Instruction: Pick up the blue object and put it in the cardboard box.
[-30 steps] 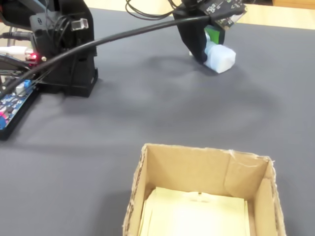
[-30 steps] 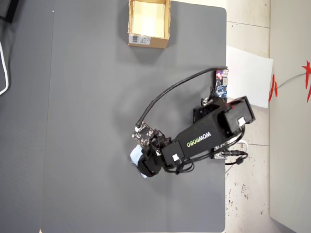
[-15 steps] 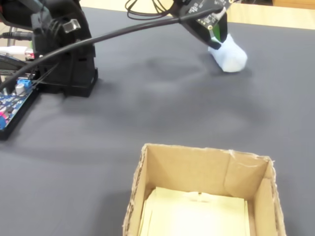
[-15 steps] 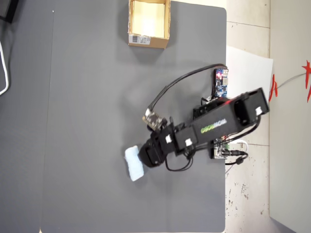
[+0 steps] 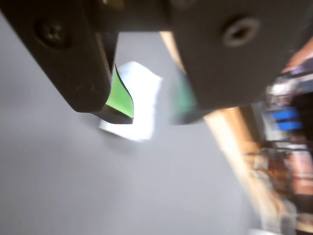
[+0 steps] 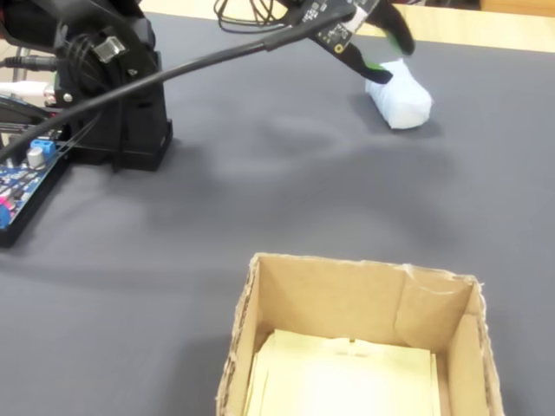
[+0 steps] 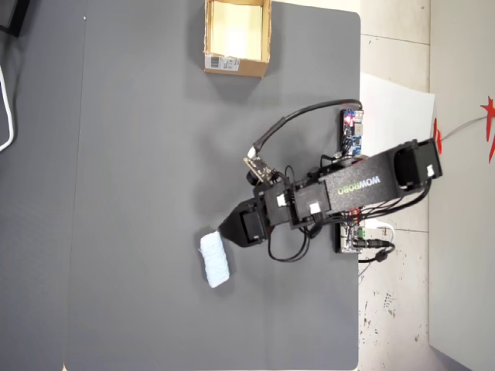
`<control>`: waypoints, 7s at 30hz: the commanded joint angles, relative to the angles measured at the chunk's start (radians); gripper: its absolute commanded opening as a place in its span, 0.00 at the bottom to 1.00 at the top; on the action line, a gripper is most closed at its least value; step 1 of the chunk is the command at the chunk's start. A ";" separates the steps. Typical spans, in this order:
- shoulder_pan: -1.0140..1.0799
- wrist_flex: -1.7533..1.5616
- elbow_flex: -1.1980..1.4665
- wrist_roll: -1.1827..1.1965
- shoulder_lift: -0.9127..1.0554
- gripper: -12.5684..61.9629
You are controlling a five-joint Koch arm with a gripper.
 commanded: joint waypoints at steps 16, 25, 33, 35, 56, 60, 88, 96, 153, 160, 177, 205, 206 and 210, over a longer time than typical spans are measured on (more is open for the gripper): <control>-0.147 0.296 -0.380 0.015 -0.342 0.60; -0.147 0.296 -0.468 0.017 -0.508 0.60; -0.144 0.301 -0.468 0.014 -0.600 0.46; -0.133 0.262 -0.451 -0.005 -0.581 0.32; 0.176 -0.255 -0.011 -0.012 -0.023 0.25; 0.276 -0.322 0.098 -0.041 0.071 0.25; 0.871 -0.589 0.141 -0.244 0.253 0.25; 1.108 -0.428 -0.213 -0.265 -0.049 0.25; 0.333 -0.541 0.646 -0.103 0.399 0.62; 0.321 -0.428 0.736 -0.106 0.400 0.62; 0.331 -0.236 0.736 -0.123 0.399 0.62; 0.331 -0.235 0.736 -0.124 0.399 0.62; 0.331 -0.235 0.736 -0.124 0.399 0.62; 0.333 -0.235 0.736 -0.124 0.399 0.62</control>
